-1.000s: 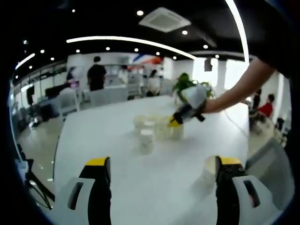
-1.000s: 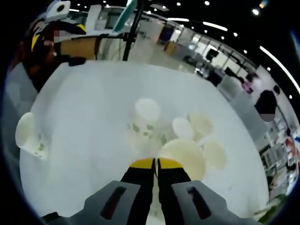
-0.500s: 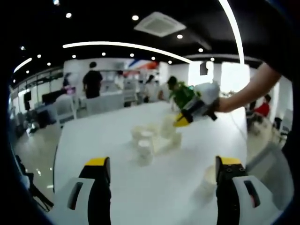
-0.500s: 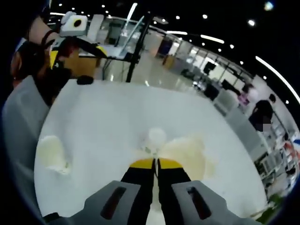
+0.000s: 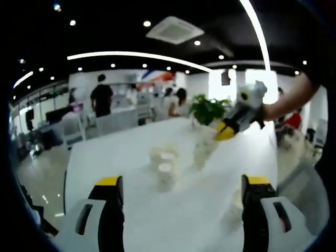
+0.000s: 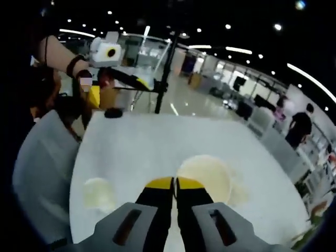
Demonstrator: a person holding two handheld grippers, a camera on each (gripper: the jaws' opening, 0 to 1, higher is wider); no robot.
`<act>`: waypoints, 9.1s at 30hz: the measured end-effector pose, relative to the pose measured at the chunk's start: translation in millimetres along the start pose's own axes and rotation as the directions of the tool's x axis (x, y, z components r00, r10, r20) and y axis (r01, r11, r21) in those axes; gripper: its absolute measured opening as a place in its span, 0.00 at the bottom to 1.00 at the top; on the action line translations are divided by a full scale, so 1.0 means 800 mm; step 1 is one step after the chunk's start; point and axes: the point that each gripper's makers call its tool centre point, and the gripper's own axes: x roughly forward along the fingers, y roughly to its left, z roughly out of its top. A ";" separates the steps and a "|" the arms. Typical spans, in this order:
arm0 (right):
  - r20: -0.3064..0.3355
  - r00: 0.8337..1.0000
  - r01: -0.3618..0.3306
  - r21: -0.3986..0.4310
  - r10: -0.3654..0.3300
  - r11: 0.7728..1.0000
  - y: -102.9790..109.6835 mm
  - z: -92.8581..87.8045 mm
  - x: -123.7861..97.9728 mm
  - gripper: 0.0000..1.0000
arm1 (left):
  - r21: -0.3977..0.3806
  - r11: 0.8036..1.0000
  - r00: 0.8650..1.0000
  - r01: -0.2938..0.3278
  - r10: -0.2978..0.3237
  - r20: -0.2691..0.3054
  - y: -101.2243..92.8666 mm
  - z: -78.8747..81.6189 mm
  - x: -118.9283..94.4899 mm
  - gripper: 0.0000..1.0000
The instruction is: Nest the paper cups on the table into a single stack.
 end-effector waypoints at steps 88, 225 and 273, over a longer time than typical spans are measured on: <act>-0.274 0.920 -0.317 -0.102 0.279 0.943 0.202 -0.092 0.032 0.00 | -0.014 1.000 1.000 -0.009 0.009 0.022 -0.028 0.002 -0.004 0.93; -0.041 0.997 0.066 0.100 -0.062 0.993 0.108 -0.095 -0.019 0.78 | -0.025 1.000 1.000 -0.009 0.010 0.021 -0.034 -0.005 -0.005 0.93; 0.144 0.950 0.241 0.227 -0.277 0.944 0.051 -0.101 -0.108 1.00 | -0.028 1.000 1.000 -0.013 0.014 0.027 -0.031 0.002 -0.009 0.94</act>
